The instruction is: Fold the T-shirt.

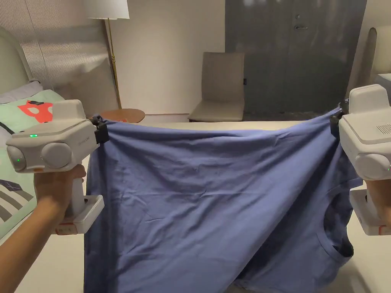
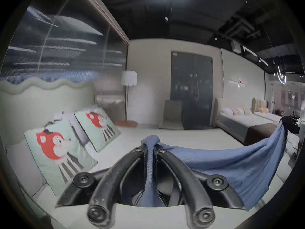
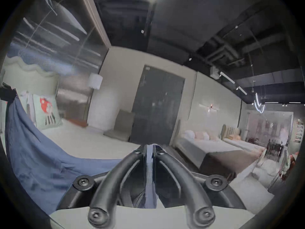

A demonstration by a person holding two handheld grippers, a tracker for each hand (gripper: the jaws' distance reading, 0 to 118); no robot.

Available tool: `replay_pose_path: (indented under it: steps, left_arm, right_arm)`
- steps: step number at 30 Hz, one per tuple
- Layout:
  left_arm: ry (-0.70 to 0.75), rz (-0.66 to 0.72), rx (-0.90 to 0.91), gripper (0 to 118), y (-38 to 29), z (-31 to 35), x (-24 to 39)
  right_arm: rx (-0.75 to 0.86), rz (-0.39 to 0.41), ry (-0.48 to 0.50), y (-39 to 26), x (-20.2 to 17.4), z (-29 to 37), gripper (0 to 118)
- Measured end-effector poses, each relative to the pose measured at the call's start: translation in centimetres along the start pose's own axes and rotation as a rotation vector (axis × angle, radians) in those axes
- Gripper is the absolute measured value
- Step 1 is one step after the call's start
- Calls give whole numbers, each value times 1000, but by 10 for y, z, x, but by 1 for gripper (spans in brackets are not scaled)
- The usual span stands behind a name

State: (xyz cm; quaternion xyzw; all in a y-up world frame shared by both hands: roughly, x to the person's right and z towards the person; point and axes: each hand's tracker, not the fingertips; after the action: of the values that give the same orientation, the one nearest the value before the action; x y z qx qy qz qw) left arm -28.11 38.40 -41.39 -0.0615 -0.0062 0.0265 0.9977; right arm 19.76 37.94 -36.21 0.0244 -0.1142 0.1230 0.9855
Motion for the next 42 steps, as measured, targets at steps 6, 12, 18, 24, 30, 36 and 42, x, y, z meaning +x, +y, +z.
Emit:
replay_pose_path:
  steps: [6, 12, 18, 24, 30, 36, 42]
  left_arm:
    - [46, -20, 122, 1, 64, -24, 8]
    - [99, -21, 222, 1, 104, -57, 21]
    - [111, -40, 265, 1, 106, -93, 26]
    - [97, -54, 223, 1, 66, -127, 23]
    - [82, -50, 87, 1, -9, -148, 16]
    - [77, -32, -58, 1, -87, -147, 9]
    - [69, -18, -169, 1, -152, -114, -3]
  right_arm:
    - [86, -94, -8, 64, 12, -37, 7]
    - [172, -98, -43, 107, 19, -71, 7]
    - [215, -91, -41, 110, 20, -97, 7]
    - [174, -179, 15, 66, 17, -131, 7]
    - [37, -197, 52, -10, 4, -147, 7]
    - [-105, -189, 94, -89, -10, -135, 7]
    - [-239, -216, 139, -150, -12, -92, 7]
